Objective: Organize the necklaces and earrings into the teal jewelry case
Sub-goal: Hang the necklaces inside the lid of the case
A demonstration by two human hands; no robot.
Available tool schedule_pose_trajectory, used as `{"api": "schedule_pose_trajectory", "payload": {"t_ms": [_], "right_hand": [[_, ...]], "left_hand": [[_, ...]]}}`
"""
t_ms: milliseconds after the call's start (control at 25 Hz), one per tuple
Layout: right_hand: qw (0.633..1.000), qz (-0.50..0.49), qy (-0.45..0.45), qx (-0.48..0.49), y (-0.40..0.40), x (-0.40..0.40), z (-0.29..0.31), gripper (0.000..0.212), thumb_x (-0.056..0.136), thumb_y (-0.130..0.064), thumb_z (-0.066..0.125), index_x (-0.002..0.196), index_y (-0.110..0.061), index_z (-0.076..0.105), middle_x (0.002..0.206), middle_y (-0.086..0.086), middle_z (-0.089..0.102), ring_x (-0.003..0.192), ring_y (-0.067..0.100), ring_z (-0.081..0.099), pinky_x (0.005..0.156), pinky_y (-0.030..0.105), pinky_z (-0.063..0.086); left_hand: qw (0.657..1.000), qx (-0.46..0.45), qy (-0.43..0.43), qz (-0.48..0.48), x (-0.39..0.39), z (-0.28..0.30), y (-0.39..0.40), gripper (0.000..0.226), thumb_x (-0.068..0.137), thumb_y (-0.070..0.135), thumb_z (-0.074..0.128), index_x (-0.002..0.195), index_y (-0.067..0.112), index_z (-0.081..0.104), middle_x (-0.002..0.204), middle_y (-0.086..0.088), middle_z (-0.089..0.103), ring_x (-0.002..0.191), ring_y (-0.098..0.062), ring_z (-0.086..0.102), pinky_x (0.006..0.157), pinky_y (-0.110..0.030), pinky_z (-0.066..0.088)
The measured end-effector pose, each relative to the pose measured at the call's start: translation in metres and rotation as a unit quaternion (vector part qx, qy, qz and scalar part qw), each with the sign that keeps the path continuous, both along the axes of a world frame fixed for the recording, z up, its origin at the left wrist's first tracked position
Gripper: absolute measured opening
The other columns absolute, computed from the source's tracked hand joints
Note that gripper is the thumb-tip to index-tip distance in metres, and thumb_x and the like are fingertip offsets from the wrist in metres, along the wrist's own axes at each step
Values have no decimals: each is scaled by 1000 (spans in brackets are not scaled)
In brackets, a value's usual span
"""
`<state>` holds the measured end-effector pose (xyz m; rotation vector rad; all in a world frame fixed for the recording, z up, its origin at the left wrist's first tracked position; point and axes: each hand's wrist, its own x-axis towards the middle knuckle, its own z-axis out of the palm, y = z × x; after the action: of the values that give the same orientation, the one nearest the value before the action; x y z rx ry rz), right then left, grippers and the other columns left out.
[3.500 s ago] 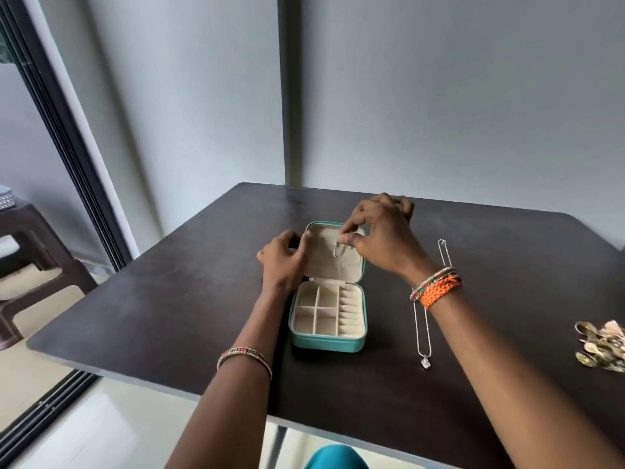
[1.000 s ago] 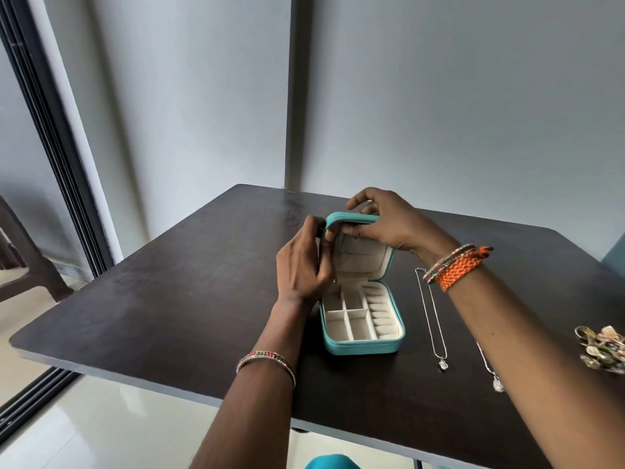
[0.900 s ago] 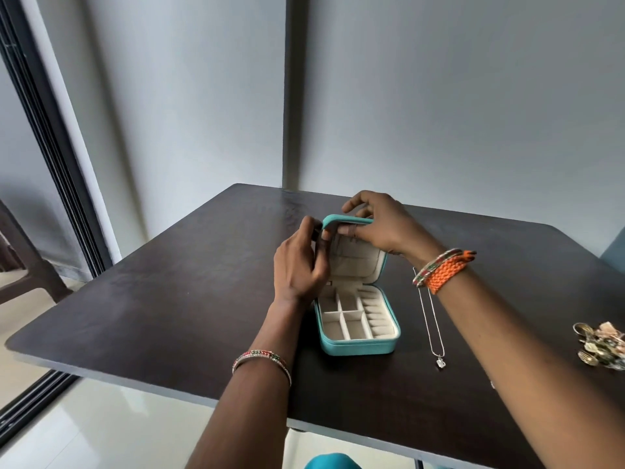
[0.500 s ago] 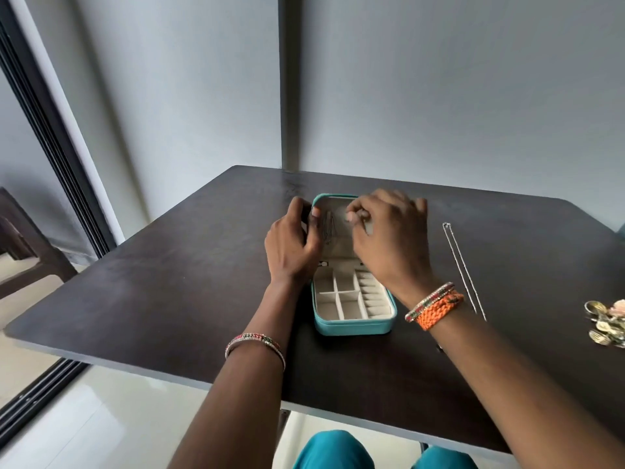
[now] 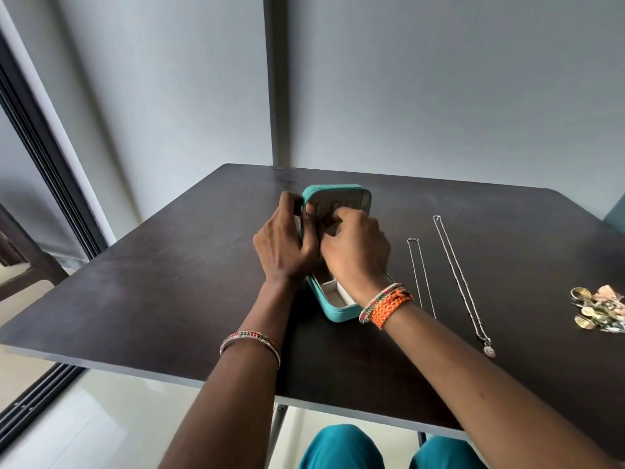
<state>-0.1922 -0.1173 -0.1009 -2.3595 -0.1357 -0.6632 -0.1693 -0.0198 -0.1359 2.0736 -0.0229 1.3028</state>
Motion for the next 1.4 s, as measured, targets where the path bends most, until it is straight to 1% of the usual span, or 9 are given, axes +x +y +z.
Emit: {"api": "schedule_pose_trajectory", "payload": {"t_ms": [160, 240, 360, 480, 680, 800, 1000, 1200, 1400], "right_hand": [[990, 64, 56, 110, -8, 9, 2, 18, 75, -36, 64, 68, -20, 65, 68, -3, 70, 72, 21, 67, 64, 34, 55], [987, 81, 66, 124, -17, 10, 4, 17, 74, -35, 65, 65, -21, 67, 66, -5, 70, 71, 17, 68, 66, 36, 57], [999, 40, -8, 22, -29, 6, 6, 14, 78, -33, 59, 76, -22, 68, 65, -6, 68, 66, 20, 65, 59, 28, 50], [991, 90, -84, -52, -27, 0, 8, 17, 82, -23, 54, 93, -26, 68, 65, -1, 66, 64, 25, 61, 58, 29, 48], [981, 128, -80, -119, -18, -3, 4, 34, 86, -21, 51, 117, -30, 62, 87, 4, 72, 82, 30, 65, 66, 31, 47], [982, 127, -48, -127, -22, 0, 1, 29, 85, -20, 52, 110, -27, 65, 82, 2, 70, 79, 29, 64, 61, 26, 36], [985, 110, -96, -87, -23, 0, 3, 24, 86, -21, 53, 104, -26, 67, 70, -2, 67, 65, 23, 60, 58, 24, 39], [980, 126, -72, -140, -18, 1, -2, 29, 84, -18, 51, 109, -27, 63, 83, 4, 70, 79, 31, 63, 61, 27, 38], [969, 116, -58, -211, -21, -4, 2, 21, 86, -19, 48, 98, -24, 64, 87, 7, 69, 82, 33, 63, 60, 29, 33]], "left_hand": [[998, -49, -7, -25, 6, -3, 1, 40, 91, 47, 31, 91, 12, 51, 61, 6, 52, 60, -31, 57, 53, -29, 26], [996, -79, -9, -37, 8, -4, 3, 35, 91, 47, 32, 86, 16, 49, 62, 10, 51, 59, -26, 55, 54, -28, 27], [991, -121, -4, -48, 11, -3, 6, 23, 91, 46, 36, 80, 27, 42, 57, 13, 46, 52, -19, 47, 52, -27, 29], [992, -111, -3, -61, 12, -4, 6, 20, 91, 45, 39, 80, 29, 40, 57, 14, 47, 50, -18, 45, 51, -27, 30], [990, -113, -10, -78, 15, -6, 6, 23, 92, 44, 40, 81, 25, 45, 62, 9, 52, 54, -24, 54, 50, -36, 42], [990, -108, -10, -88, 15, -6, 6, 22, 92, 46, 39, 79, 28, 42, 61, 8, 52, 53, -25, 53, 51, -37, 42], [991, -105, -6, -85, 15, -6, 5, 28, 91, 46, 39, 80, 21, 43, 58, 3, 49, 49, -23, 46, 48, -34, 37], [991, -96, 1, -91, 14, -6, 5, 30, 92, 44, 40, 82, 16, 46, 62, 1, 58, 55, -25, 57, 50, -37, 43], [991, -104, 32, -82, 16, -6, 6, 35, 90, 41, 42, 80, 8, 48, 58, -2, 55, 56, -27, 52, 52, -36, 38]]}}
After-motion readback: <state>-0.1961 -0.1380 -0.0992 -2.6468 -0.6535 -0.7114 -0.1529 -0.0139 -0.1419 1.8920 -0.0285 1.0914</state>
